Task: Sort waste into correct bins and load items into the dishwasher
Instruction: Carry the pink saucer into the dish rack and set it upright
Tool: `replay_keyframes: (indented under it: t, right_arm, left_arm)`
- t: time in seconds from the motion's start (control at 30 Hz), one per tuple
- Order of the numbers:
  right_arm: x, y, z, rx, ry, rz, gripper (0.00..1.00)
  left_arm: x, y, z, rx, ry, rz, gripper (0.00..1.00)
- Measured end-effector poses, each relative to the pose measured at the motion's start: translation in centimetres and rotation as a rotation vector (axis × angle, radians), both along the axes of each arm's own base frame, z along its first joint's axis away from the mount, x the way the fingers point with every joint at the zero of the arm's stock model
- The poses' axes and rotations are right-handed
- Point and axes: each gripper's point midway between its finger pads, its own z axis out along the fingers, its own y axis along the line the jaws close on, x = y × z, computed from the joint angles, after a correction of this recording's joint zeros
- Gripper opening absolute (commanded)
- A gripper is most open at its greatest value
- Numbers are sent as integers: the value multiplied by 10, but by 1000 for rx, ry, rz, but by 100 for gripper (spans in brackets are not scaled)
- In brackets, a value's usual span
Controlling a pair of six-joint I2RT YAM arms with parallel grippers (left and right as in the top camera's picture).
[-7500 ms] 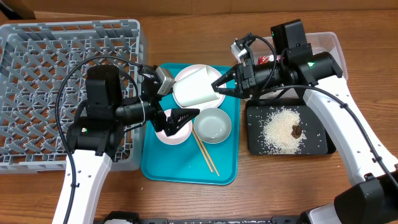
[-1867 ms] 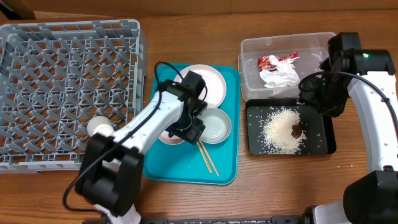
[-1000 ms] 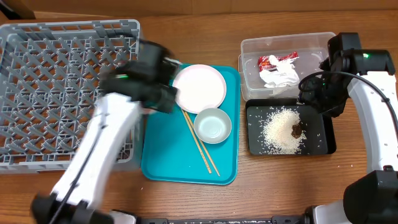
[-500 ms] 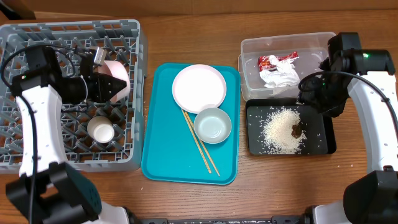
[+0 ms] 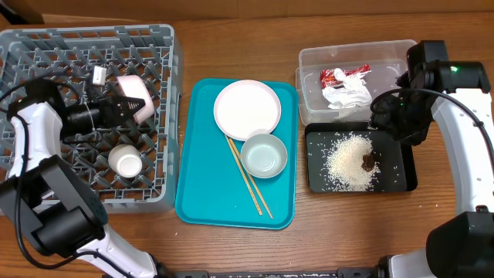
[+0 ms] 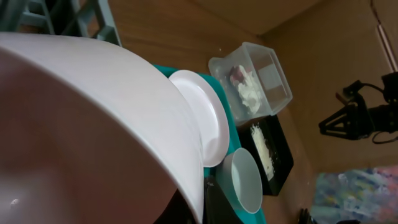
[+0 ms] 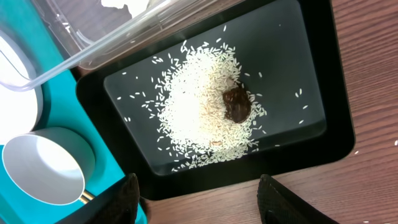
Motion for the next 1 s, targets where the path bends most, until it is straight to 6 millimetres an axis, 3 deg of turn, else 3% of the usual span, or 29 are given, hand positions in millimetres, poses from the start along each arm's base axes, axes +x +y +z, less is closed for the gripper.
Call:
replay_keyframes:
  t: [0.03, 0.07, 0.1, 0.13, 0.17, 0.27, 0.33, 0.6, 0.87, 1.0]
  right_arm:
    - [0, 0, 0, 0, 0, 0, 63]
    - [0, 0, 0, 0, 0, 0, 63]
    - [0, 0, 0, 0, -1, 0, 63]
    - [0, 0, 0, 0, -2, 0, 63]
    - [0, 0, 0, 0, -2, 0, 63]
    - [0, 0, 0, 0, -2, 0, 63]
    - [0, 0, 0, 0, -1, 0, 63]
    - [0, 0, 0, 0, 0, 0, 63]
    - [0, 0, 0, 0, 0, 0, 63]
    - [0, 0, 0, 0, 0, 0, 63]
  left_arm:
    - [-1, 3, -1, -3, 3, 9, 8]
    - [-2, 9, -2, -1, 14, 23, 18]
    - [-4, 11, -3, 2, 22, 30, 30]
    - [-6, 16, -6, 10, 42, 43, 51]
    - [-9, 21, -11, 21, 71, 54, 61]
    - [-15, 29, -23, 32, 132, 76, 76]
    - [-18, 31, -26, 30, 164, 86, 100]
    - [-25, 30, -20, 32, 225, 83, 100]
    - [-29, 62, 30, 329, 236, 226, 100]
    - [-35, 65, 35, 358, 268, 258, 100]
